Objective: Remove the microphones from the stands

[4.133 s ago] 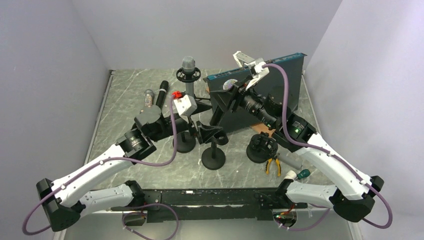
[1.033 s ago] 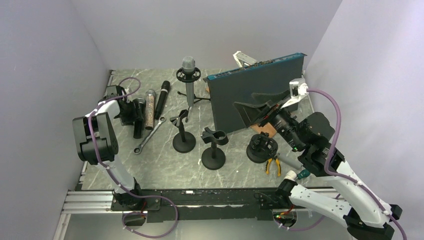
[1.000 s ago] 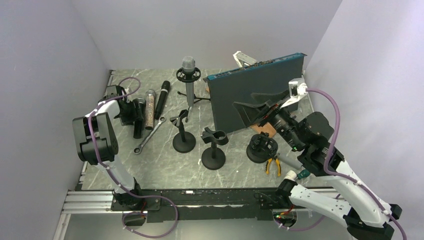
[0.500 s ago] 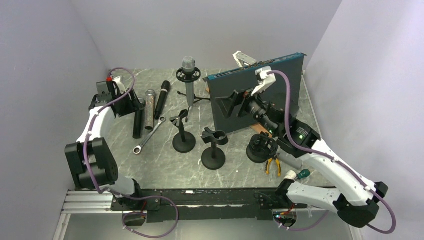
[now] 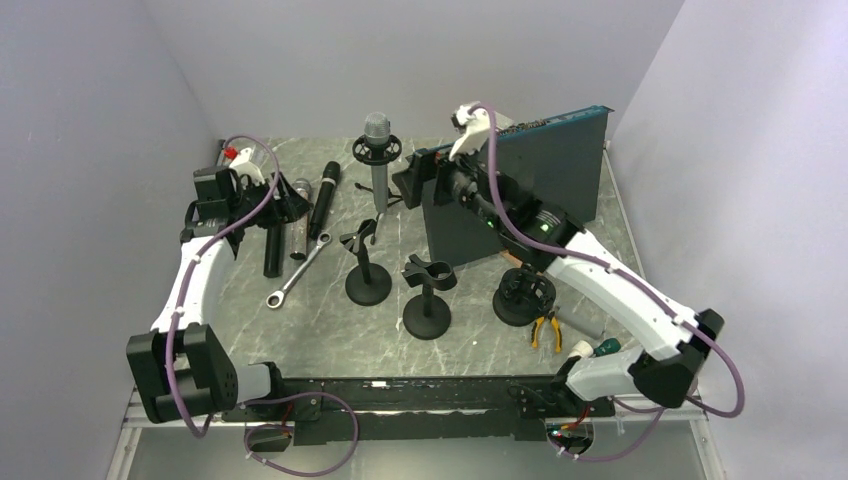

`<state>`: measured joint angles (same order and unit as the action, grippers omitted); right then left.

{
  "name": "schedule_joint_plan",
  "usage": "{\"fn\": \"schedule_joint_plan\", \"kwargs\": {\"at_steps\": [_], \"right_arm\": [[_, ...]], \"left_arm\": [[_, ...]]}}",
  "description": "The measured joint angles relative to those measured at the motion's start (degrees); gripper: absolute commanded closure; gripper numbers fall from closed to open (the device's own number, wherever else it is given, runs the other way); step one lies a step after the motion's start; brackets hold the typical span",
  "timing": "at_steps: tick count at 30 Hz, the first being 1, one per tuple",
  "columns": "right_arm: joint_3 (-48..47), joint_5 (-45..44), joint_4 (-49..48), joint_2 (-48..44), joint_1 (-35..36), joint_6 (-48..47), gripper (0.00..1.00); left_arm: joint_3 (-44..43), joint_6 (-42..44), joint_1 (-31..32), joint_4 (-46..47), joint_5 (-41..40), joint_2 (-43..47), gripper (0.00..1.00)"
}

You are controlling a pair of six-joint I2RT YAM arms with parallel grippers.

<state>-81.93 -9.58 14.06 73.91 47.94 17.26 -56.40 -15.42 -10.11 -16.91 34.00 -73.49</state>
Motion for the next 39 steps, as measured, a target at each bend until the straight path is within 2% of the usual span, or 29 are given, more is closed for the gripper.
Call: {"fn": "schedule_joint_plan", "kwargs": {"at_steps": [7, 13, 18, 30, 35, 39], "right_arm": [[-9.18, 0.04, 0.07, 10.47, -0.13, -2.43, 0.02], [-17.92, -0.59, 0.2, 19.1, -0.79, -5.38, 0.09], [-24.65, -0.52, 0.94, 25.46, -2.03, -7.04, 0.21], [-32.96, -0.42, 2.6, 34.4, -2.75, -9.57, 0.64], [-36.17, -0.37, 4.11, 35.52, -2.75, -10.58, 0.72], [-38.88, -0.37, 4.94, 35.93, -2.75, -12.04, 0.75]], "left_arm": [[0.11, -1.66, 2.89, 2.19, 4.11, 1.9, 0.28], [1.05, -3.8, 3.21, 3.61, 6.84, 1.97, 0.29], [2.01, -5.33, 3.58, 5.09, 8.9, 2.93, 0.29], [2.8, -7.87, 3.63, 8.02, 12.31, 4.37, 0.29], [2.82, -8.26, 3.63, 8.74, 12.76, 4.39, 0.29], [2.82, -8.28, 3.63, 9.01, 12.76, 4.39, 0.29]]}}
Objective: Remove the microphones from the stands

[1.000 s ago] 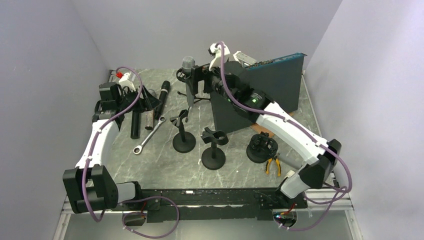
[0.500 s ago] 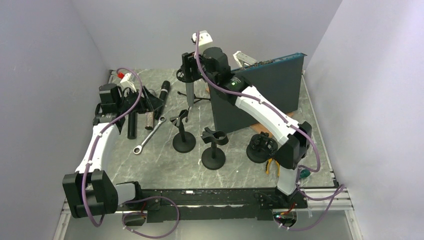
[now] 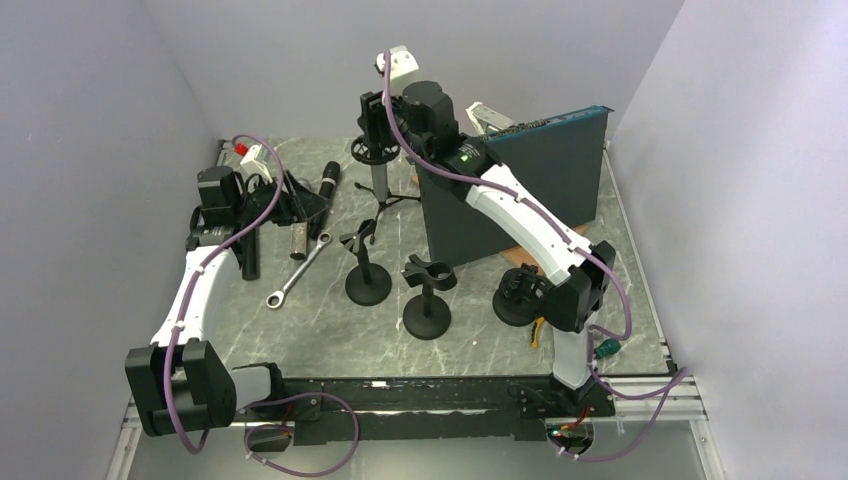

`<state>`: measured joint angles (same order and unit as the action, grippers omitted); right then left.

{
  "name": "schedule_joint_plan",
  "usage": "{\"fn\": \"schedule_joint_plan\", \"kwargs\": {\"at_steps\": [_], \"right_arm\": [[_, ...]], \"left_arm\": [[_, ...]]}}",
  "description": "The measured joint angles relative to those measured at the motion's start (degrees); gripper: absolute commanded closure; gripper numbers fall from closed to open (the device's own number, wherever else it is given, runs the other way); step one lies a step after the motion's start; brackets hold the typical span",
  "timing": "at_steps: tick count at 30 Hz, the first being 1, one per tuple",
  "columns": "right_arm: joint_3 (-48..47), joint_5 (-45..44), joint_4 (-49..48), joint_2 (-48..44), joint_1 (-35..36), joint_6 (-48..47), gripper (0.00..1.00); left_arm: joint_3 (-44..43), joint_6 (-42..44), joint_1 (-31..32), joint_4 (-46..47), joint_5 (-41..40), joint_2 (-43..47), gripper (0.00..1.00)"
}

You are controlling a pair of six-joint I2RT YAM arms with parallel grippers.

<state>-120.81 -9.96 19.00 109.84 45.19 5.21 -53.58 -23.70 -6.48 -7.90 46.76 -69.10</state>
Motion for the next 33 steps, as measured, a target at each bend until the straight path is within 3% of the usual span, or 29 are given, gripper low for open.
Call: {"fn": "schedule_joint_plan", "kwargs": {"at_steps": [8, 18, 33], "right_arm": [[-8.74, 0.74, -0.87, 0.68, 0.0, -4.42, 0.79], [-11.96, 3.26, -10.64, 0.66, 0.0, -8.31, 0.99], [-12.79, 6.82, -20.15, -3.02, 0.07, -8.31, 1.0]], "left_arm": [[0.0, 0.02, 0.0, -0.04, -0.02, 0.02, 0.29], [0.0, 0.33, 0.0, -0.15, -0.09, 0.02, 0.29], [0.0, 0.96, 0.0, -0.59, -0.94, 0.02, 0.29]]}}
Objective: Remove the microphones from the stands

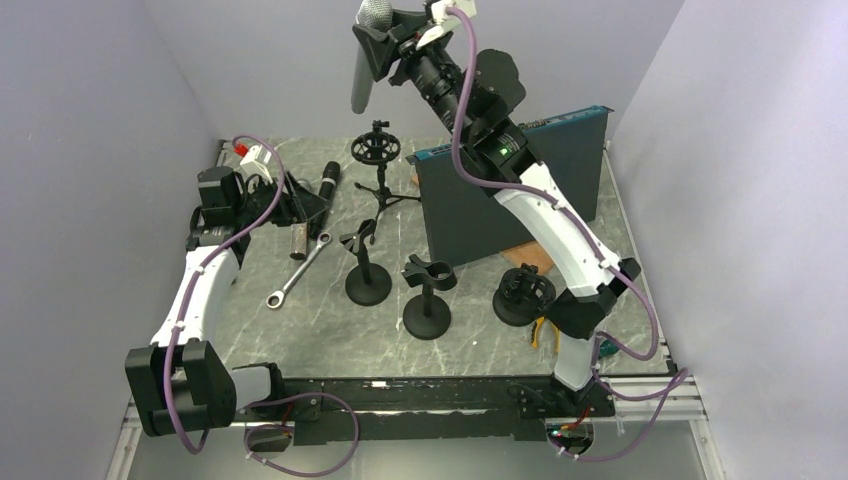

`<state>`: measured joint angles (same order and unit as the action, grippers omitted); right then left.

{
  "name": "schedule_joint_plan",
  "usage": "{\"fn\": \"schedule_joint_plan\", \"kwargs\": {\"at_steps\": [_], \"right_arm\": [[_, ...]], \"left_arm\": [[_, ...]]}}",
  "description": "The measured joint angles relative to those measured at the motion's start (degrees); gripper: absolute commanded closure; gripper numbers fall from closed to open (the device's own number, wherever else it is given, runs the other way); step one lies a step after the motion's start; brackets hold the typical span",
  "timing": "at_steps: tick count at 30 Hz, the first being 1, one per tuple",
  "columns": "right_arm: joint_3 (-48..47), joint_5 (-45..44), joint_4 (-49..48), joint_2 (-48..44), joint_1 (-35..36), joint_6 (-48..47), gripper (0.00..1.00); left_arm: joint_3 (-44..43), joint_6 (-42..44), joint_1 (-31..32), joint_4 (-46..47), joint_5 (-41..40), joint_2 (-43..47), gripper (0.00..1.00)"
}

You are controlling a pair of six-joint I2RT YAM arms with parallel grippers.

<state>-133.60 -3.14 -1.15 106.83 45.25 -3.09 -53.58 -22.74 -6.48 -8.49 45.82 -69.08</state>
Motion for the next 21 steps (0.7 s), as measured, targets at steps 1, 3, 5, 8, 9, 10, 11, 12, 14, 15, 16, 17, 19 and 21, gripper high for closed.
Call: {"fn": "schedule_joint_plan", "kwargs": {"at_steps": [1, 3, 5, 8, 9, 10, 11, 12, 14, 15, 16, 17, 19, 21], "right_arm": [[-0.04, 0.28, -0.07, -0.42, 0.04, 0.17, 1.0], [0.68, 0.66, -0.2, -1.64, 0.11, 0.57, 1.0], [3.52, 1.16, -0.22, -4.31, 0.22, 1.18, 1.0], [8.13, 2.45, 1.22, -9.57, 0.28, 2.64, 1.0], [9.35, 2.73, 1.84, -11.28, 0.31, 3.17, 1.0], [10.86, 3.08, 2.71, -13.42, 0.31, 3.76, 1.0], [12.48, 3.3, 3.72, -15.67, 0.31, 4.26, 1.0], [14.43, 3.41, 4.46, -18.14, 0.33, 4.87, 1.0], [19.32, 3.43, 5.4, -23.39, 0.39, 6.05, 1.0], [22.14, 3.43, 5.84, -26.27, 0.42, 6.67, 1.0], [25.07, 3.43, 5.81, -29.03, 0.42, 7.3, 1.0], [27.47, 3.34, 5.97, -31.23, 0.42, 7.85, 1.0], [33.46, 3.06, 6.03, -36.17, 0.42, 9.22, 1.0], [38.51, 2.97, 6.32, -40.04, 0.42, 10.64, 1.0]], "left_arm": [[0.0, 0.24, 0.0, -0.07, -0.24, 0.0, 0.29], [0.0, 0.83, 0.0, -0.44, -0.66, 0.0, 0.29], [0.0, 1.05, 0.0, -0.63, -0.68, 0.0, 0.29], [0.09, 1.03, 0.0, -0.42, -0.48, 0.11, 0.29], [0.33, 0.98, 0.0, 0.11, -0.24, 0.28, 0.29], [0.79, 0.92, 0.0, 0.92, 0.24, 0.52, 0.28], [1.44, 0.76, 0.0, 2.01, 1.03, 0.94, 0.27], [2.12, 0.55, 0.09, 3.13, 1.6, 1.44, 0.27], [3.41, 0.5, 0.72, 5.33, 2.49, 2.69, 0.26], [3.96, 0.7, 1.51, 6.21, 2.8, 3.69, 0.26], [4.17, 1.01, 2.25, 6.78, 3.02, 4.52, 0.26], [4.28, 1.46, 3.32, 7.28, 2.99, 5.57, 0.25], [4.5, 3.17, 5.99, 8.24, 2.8, 8.63, 0.22], [4.76, 4.96, 9.07, 9.09, 2.1, 12.17, 0.19]]}}
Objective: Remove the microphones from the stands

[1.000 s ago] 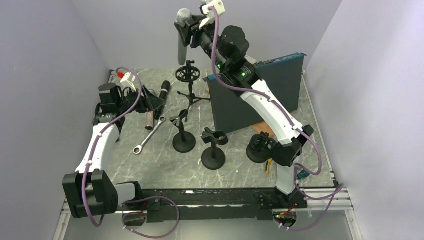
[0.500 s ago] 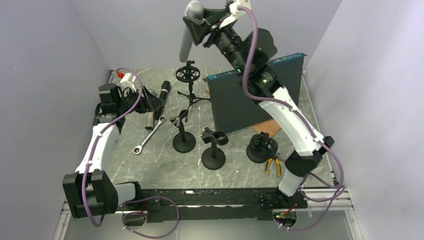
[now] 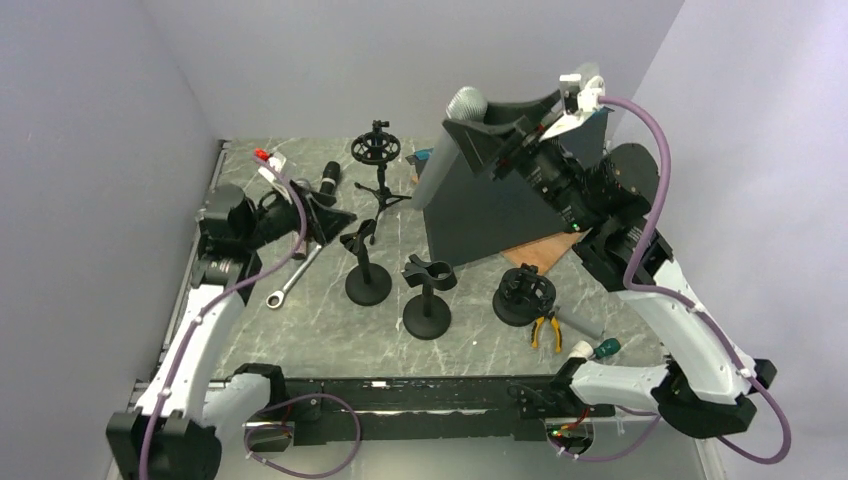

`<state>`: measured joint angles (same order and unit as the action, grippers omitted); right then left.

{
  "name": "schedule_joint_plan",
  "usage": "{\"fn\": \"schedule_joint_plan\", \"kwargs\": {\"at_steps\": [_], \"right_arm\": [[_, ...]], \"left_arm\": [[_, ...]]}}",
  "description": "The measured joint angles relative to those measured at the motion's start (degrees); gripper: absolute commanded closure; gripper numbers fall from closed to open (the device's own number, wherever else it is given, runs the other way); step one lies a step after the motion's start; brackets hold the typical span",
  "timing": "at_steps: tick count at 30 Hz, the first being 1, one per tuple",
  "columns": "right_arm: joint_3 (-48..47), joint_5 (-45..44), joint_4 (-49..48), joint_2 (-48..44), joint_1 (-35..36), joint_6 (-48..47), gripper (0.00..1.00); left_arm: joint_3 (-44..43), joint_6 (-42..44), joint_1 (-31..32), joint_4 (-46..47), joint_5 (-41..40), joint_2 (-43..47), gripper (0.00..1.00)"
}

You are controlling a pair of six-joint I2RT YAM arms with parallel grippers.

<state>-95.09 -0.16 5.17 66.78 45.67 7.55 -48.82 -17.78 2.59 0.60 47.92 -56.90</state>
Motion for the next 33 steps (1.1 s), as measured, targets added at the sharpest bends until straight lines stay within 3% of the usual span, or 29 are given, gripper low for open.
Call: {"fn": "schedule_joint_plan", "kwargs": {"at_steps": [8, 12, 16, 24, 33], "right_arm": [[9.33, 0.79, 2.75, -5.46, 0.0, 4.42, 1.0], [11.89, 2.27, 2.99, -6.64, 0.0, 6.14, 1.0], [13.6, 3.52, 2.95, -7.43, 0.0, 7.54, 1.0], [16.2, 4.74, 2.99, -8.72, 0.0, 9.35, 1.0], [16.48, 5.95, 2.54, -9.09, 0.0, 10.78, 1.0]], "left_arm": [[-0.68, 1.55, 20.79, 4.42, -7.87, 10.56, 0.15], [-10.23, 1.68, 31.95, 0.76, -14.56, 5.35, 0.15], [-19.52, 2.78, 39.28, -3.1, -21.05, -1.16, 0.14], [-21.42, 3.37, 44.87, -5.75, -28.65, -3.89, 0.14], [-25.05, 4.72, 46.42, -9.14, -34.88, -5.66, 0.15]]}}
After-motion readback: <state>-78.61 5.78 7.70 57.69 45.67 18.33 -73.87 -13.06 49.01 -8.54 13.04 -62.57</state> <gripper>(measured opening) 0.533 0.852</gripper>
